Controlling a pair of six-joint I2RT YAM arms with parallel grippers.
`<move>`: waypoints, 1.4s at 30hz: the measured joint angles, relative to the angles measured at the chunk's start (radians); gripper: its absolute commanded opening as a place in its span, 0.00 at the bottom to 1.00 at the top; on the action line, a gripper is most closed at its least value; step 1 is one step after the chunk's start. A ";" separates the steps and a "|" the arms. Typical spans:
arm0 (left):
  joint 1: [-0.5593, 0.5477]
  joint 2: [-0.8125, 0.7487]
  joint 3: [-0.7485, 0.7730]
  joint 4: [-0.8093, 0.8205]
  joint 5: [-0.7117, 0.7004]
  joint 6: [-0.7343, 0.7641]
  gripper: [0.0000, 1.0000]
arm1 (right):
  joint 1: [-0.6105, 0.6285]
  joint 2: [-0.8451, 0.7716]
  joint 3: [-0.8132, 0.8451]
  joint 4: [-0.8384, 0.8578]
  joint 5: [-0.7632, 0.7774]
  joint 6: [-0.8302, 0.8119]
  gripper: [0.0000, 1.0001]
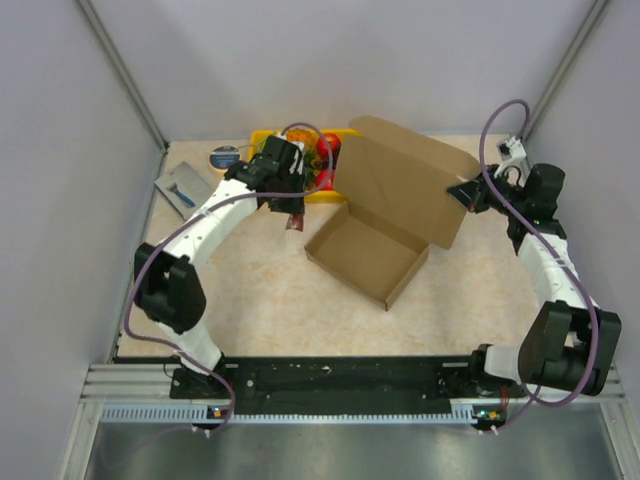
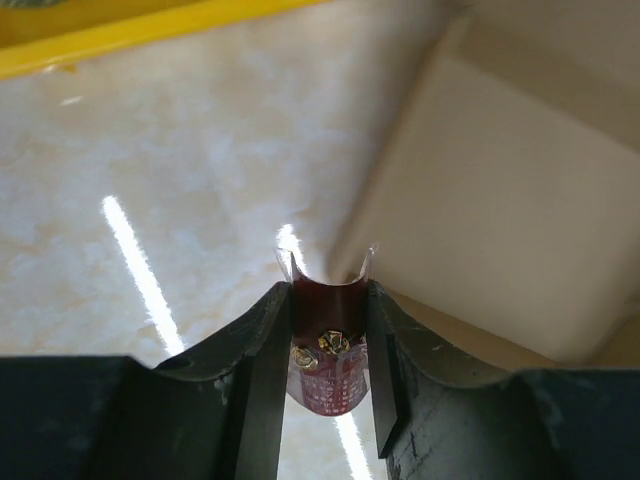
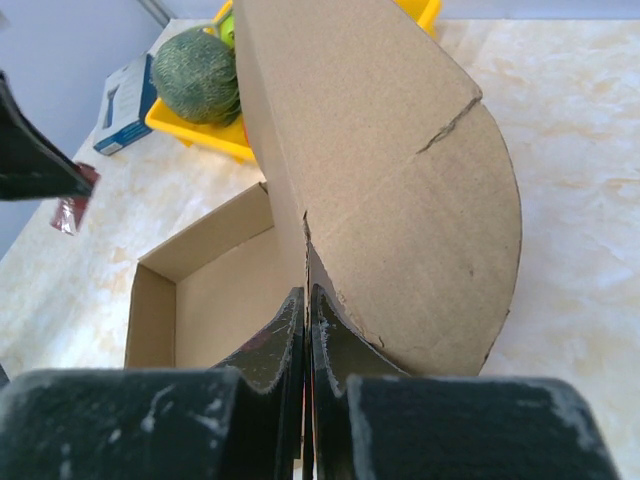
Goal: Fold the paper box
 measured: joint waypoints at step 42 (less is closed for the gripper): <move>0.333 -0.085 -0.284 0.596 0.686 0.158 0.28 | 0.266 0.272 0.256 -0.235 -0.170 -0.281 0.16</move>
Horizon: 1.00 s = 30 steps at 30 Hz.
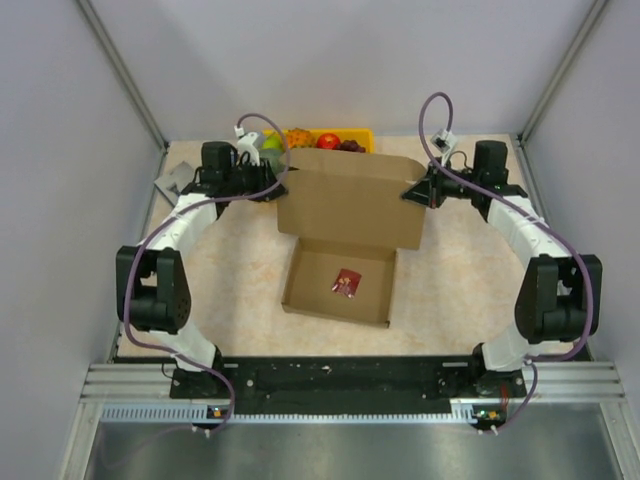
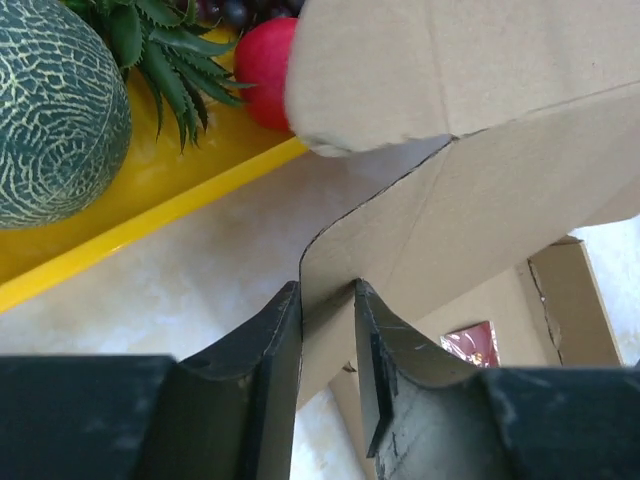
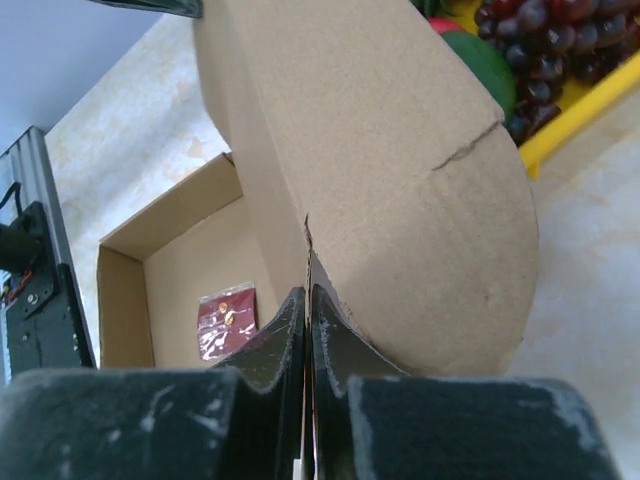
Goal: Fold the paper box
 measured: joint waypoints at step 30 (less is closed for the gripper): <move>-0.122 -0.389 -0.377 0.260 -0.411 -0.088 0.00 | 0.223 -0.103 0.094 -0.337 0.563 0.199 0.00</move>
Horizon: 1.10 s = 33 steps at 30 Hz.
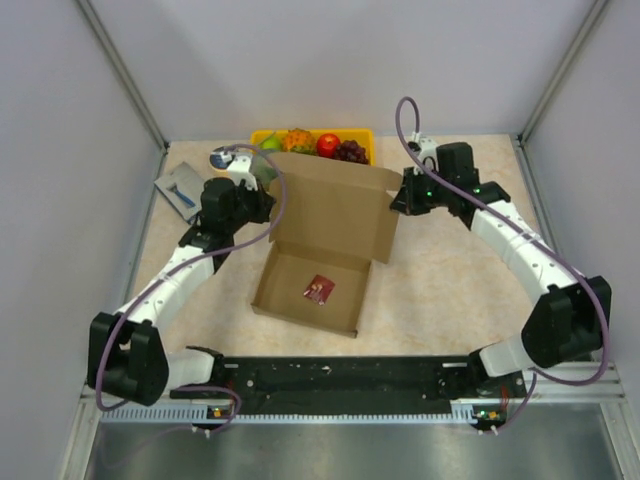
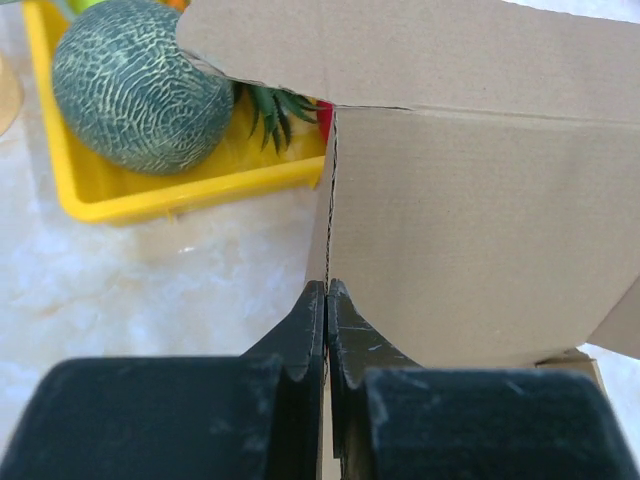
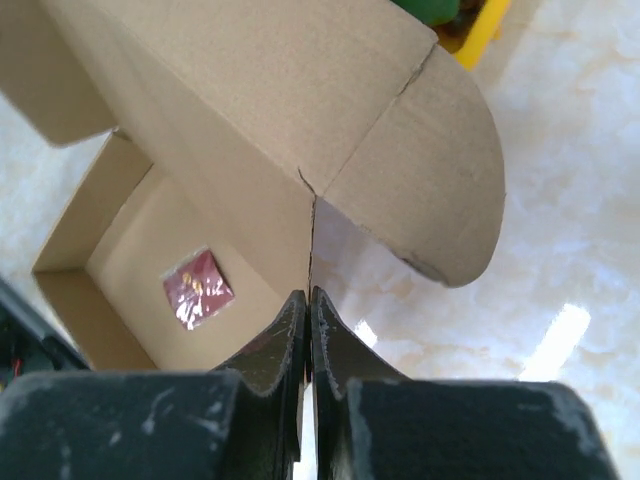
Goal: Fold the paper box
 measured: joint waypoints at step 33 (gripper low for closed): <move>-0.213 -0.131 -0.332 0.470 -0.475 -0.241 0.00 | 0.425 -0.050 -0.150 0.387 1.114 0.392 0.00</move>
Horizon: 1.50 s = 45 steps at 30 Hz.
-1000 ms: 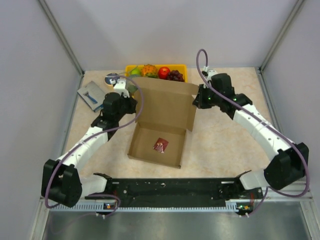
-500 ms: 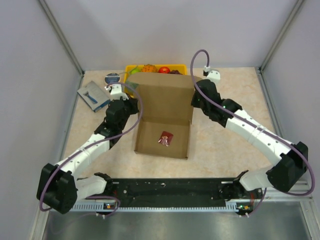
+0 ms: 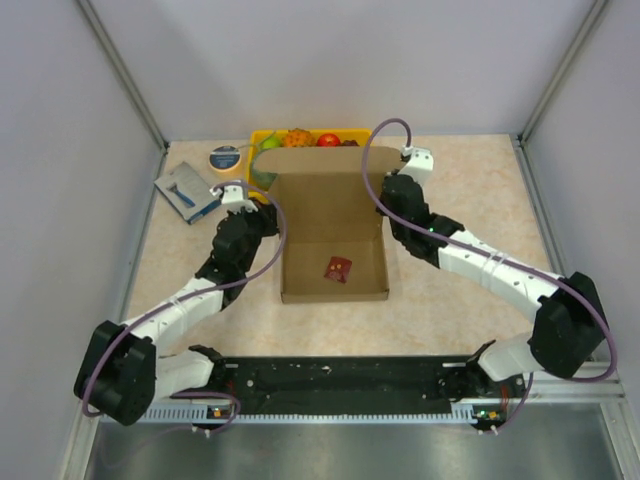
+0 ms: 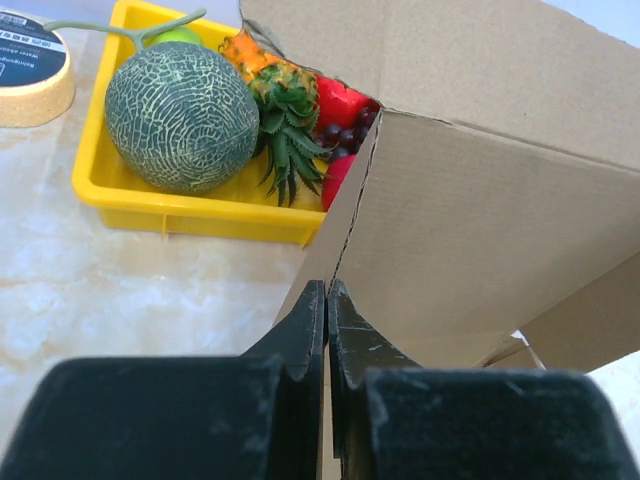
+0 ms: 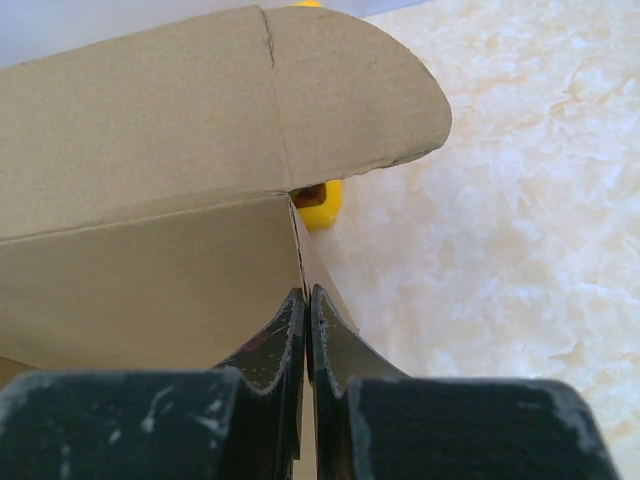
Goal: Fold the paper box
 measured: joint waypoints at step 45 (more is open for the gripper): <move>-0.287 -0.225 -0.344 0.050 -0.383 -0.217 0.00 | 0.325 -0.374 -0.618 0.458 0.195 -0.041 0.22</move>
